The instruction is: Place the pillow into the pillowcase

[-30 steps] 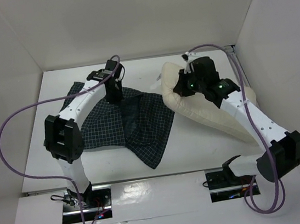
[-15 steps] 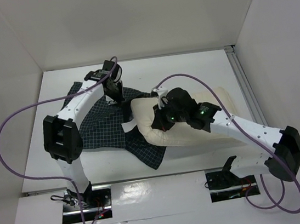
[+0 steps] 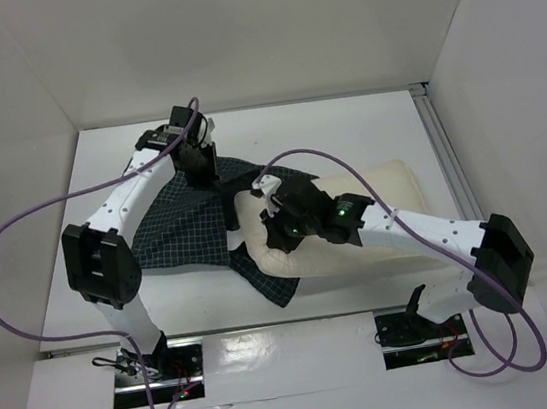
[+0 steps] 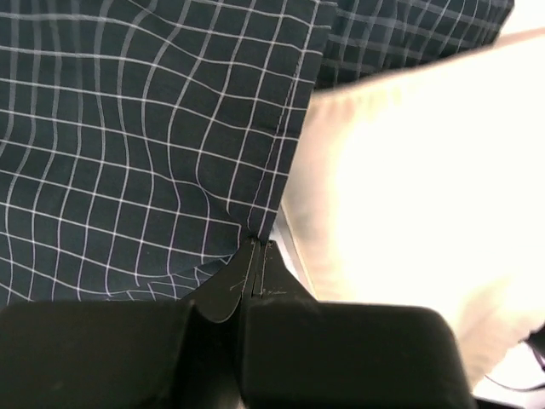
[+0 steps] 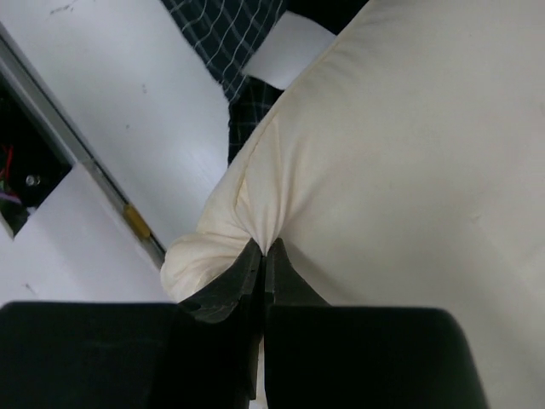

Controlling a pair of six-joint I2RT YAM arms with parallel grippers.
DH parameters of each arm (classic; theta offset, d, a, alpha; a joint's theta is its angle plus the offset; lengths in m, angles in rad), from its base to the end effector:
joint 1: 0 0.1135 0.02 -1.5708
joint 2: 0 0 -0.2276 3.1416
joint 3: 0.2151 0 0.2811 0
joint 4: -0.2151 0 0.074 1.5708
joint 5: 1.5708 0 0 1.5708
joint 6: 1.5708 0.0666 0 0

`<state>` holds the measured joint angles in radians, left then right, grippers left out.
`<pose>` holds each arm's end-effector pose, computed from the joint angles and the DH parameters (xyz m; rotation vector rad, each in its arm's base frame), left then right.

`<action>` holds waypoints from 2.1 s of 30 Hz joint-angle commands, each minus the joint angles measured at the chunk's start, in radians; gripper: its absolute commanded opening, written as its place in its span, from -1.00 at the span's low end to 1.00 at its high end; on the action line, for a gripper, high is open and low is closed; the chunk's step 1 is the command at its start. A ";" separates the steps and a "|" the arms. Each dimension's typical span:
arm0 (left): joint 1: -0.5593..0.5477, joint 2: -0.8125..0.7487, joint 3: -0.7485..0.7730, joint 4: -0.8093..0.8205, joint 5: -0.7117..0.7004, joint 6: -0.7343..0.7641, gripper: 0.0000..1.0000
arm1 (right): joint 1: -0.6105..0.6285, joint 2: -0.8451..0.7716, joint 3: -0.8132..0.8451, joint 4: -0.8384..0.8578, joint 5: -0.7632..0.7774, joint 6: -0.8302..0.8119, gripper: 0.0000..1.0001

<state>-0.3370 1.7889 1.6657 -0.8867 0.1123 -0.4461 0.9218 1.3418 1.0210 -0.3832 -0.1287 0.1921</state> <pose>0.3974 -0.1472 0.2428 -0.1010 2.6312 -0.4262 0.2075 0.2877 0.2149 -0.9134 2.1931 0.7107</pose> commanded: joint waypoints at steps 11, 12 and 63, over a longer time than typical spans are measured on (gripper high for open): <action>0.000 -0.154 -0.150 -0.005 0.052 0.058 -1.00 | -0.009 0.201 0.326 0.056 0.215 -0.036 -1.00; 0.000 -0.164 -0.150 -0.005 0.052 0.058 -1.00 | -0.009 0.217 0.326 0.066 0.215 -0.046 -1.00; -0.077 -0.094 -0.603 0.384 -0.101 -0.128 0.60 | -0.063 0.448 0.350 0.224 0.176 0.155 -1.00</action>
<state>-0.3828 1.6794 1.0492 -0.5533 0.0795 -0.5377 0.8631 1.8107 1.3464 -0.2466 0.0822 0.3428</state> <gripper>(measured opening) 0.826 0.023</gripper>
